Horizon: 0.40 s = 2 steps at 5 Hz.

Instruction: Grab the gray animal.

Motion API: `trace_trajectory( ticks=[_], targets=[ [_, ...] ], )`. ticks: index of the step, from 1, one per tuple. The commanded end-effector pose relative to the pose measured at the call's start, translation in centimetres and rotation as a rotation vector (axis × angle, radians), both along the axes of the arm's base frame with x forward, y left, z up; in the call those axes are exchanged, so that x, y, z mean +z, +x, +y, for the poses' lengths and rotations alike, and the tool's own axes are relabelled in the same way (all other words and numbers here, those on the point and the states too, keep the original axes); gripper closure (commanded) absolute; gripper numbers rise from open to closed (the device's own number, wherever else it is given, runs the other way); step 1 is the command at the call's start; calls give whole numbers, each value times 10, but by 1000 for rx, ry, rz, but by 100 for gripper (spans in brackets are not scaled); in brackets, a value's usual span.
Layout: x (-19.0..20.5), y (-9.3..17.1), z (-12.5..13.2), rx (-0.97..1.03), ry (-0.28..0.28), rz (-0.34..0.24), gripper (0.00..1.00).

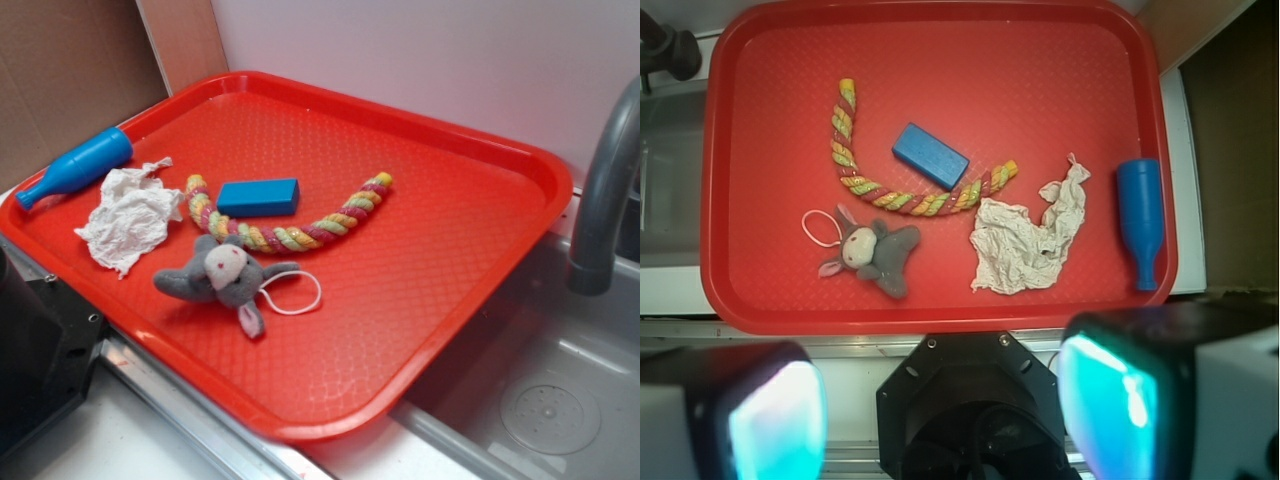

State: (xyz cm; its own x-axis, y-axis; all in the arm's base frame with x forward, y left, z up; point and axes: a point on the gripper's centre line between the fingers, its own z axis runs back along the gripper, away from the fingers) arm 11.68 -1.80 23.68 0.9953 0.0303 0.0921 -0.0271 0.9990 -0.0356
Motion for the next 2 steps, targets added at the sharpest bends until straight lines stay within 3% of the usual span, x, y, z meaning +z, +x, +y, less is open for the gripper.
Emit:
trace_trajectory(
  ticks=[1, 2],
  targets=[
    [0, 0, 0, 0, 0, 0, 0],
    [-50, 15, -16, -250, 10, 17, 0]
  ],
)
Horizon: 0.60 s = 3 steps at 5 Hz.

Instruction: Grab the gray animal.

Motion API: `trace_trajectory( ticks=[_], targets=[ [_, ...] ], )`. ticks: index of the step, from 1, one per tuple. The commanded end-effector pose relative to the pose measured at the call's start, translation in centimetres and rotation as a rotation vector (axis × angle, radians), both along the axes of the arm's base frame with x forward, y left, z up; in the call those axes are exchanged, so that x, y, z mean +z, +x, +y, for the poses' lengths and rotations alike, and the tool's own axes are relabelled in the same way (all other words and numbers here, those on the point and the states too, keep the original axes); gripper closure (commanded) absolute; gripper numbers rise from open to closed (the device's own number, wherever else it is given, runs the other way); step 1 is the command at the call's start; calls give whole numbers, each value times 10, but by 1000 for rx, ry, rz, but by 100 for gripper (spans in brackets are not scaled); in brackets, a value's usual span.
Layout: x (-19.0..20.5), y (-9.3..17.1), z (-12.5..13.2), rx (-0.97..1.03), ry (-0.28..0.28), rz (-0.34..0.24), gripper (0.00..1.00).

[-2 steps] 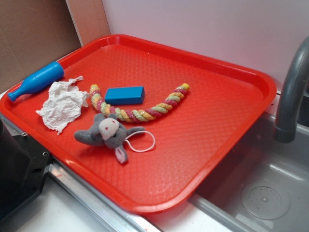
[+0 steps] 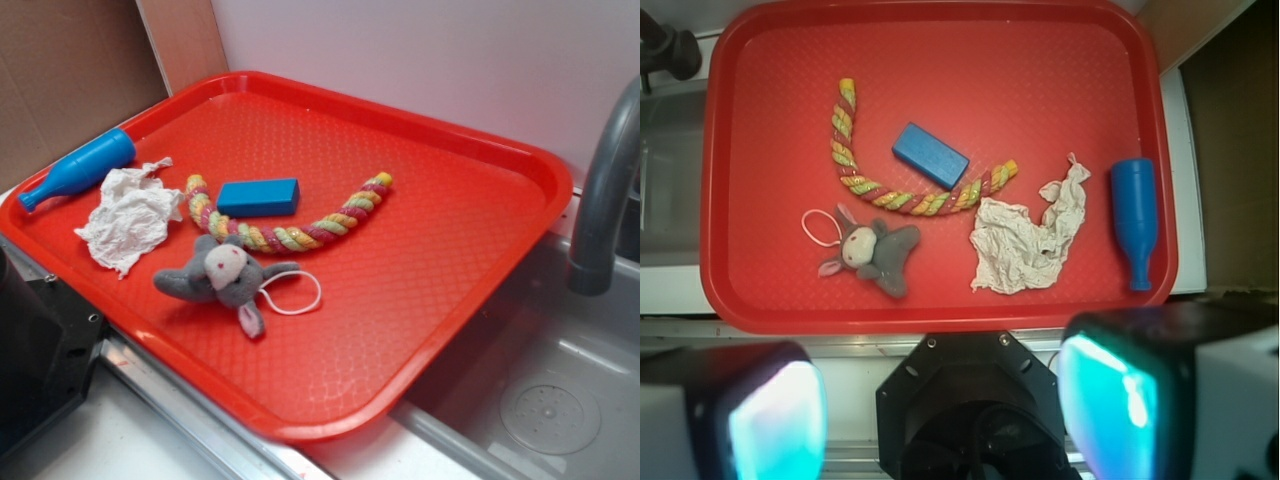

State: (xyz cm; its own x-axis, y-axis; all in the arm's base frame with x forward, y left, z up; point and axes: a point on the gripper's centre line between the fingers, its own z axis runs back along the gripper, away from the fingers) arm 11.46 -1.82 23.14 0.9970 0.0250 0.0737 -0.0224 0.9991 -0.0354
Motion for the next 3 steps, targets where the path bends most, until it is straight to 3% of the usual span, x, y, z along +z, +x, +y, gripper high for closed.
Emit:
trace_trajectory(
  ticks=[1, 2, 3],
  targets=[
    [-90, 19, -34, -439, 19, -24, 0],
    [-123, 21, -44, -539, -7, -72, 0],
    [-153, 30, -49, -612, 54, -66, 0]
  ],
)
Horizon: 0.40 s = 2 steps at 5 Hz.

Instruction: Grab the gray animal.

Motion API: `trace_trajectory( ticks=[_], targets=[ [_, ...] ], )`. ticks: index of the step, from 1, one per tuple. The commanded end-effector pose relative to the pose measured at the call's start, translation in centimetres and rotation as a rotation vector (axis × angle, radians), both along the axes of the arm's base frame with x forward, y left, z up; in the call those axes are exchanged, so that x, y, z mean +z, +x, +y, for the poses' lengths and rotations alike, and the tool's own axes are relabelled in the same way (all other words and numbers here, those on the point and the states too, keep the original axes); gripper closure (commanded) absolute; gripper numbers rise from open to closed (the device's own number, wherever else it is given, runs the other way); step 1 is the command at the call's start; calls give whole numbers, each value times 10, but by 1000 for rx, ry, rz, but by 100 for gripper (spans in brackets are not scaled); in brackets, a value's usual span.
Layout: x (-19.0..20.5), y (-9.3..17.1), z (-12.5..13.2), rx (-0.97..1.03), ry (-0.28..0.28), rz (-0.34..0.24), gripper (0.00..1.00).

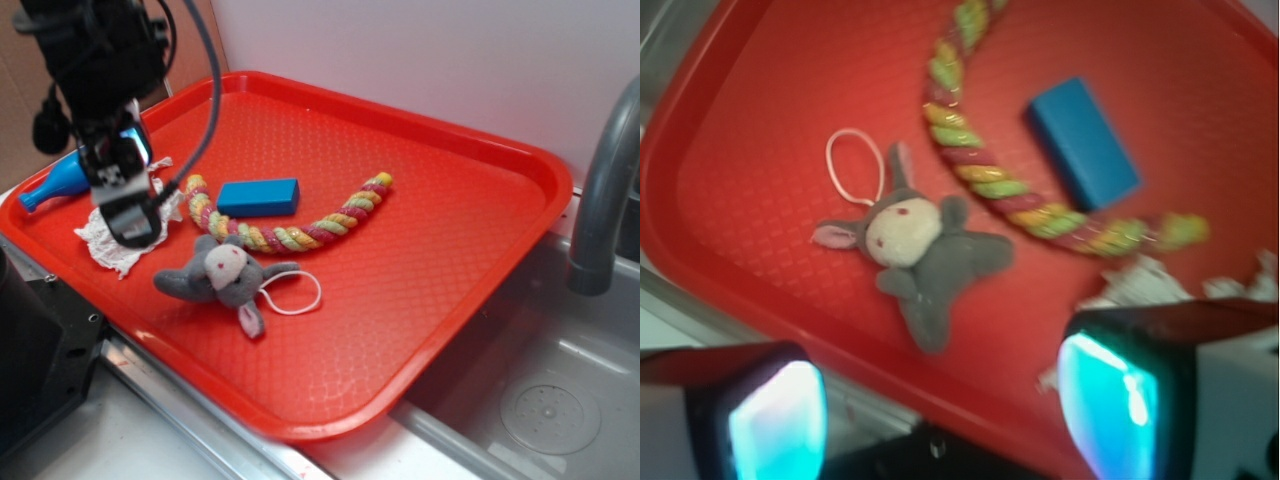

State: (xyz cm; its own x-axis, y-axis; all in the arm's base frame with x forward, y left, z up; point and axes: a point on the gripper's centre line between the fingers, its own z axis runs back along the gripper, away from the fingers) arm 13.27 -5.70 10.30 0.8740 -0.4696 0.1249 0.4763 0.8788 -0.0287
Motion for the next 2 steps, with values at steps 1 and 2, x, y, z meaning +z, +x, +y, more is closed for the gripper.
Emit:
trace_trajectory(
  ticks=[1, 2],
  targets=[
    [-45, 23, -17, -137, 100, -27, 0],
    [-60, 29, -27, -218, 40, -43, 0]
  ],
)
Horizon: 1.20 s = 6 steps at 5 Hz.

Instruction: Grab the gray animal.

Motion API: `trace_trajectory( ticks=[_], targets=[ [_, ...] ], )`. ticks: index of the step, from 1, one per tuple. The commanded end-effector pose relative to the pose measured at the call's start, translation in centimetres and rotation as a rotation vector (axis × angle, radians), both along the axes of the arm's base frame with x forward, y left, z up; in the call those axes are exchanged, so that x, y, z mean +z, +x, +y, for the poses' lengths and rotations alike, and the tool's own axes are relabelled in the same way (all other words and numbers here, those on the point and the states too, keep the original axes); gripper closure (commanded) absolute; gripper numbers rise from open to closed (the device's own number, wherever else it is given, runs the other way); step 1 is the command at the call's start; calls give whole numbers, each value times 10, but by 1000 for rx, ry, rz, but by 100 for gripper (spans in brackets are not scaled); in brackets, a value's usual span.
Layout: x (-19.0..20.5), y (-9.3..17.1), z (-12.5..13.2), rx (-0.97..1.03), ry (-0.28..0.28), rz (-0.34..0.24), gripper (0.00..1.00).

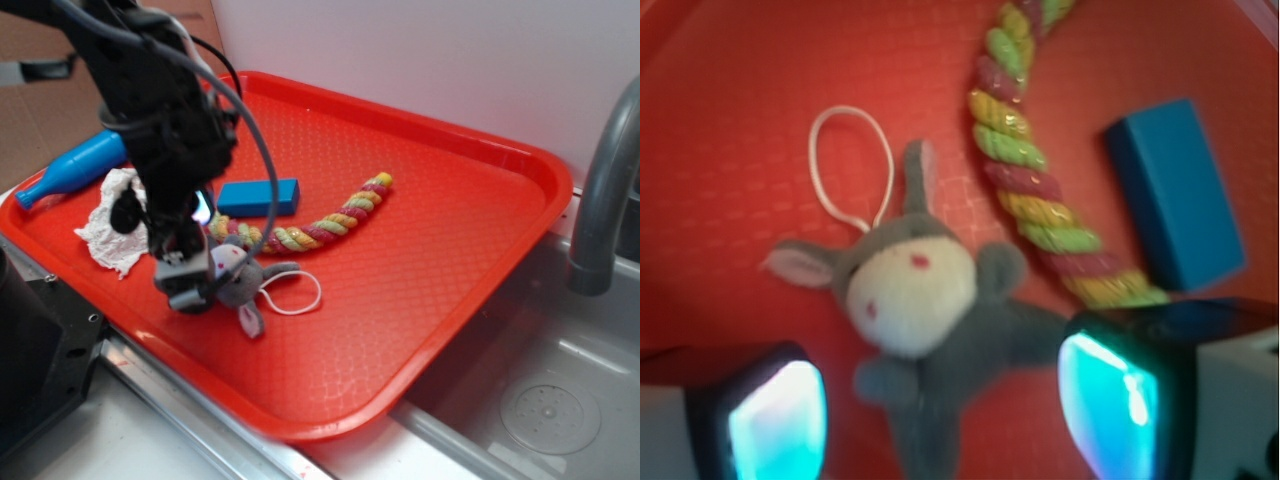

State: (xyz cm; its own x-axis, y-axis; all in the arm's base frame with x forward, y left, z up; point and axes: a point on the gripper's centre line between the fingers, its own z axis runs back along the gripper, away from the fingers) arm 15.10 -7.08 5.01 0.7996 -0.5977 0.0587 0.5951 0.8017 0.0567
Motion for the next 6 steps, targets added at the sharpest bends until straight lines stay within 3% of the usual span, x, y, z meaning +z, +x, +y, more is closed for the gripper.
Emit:
trace_trajectory(
  ticks=[1, 3, 4, 6],
  targets=[
    [-22, 10, -18, -111, -59, -17, 0],
    [-22, 5, 16, 20, -4, 33, 0],
    [-22, 5, 39, 116, -2, 50, 100],
    [-7, 3, 60, 269, -4, 78, 100]
  ],
)
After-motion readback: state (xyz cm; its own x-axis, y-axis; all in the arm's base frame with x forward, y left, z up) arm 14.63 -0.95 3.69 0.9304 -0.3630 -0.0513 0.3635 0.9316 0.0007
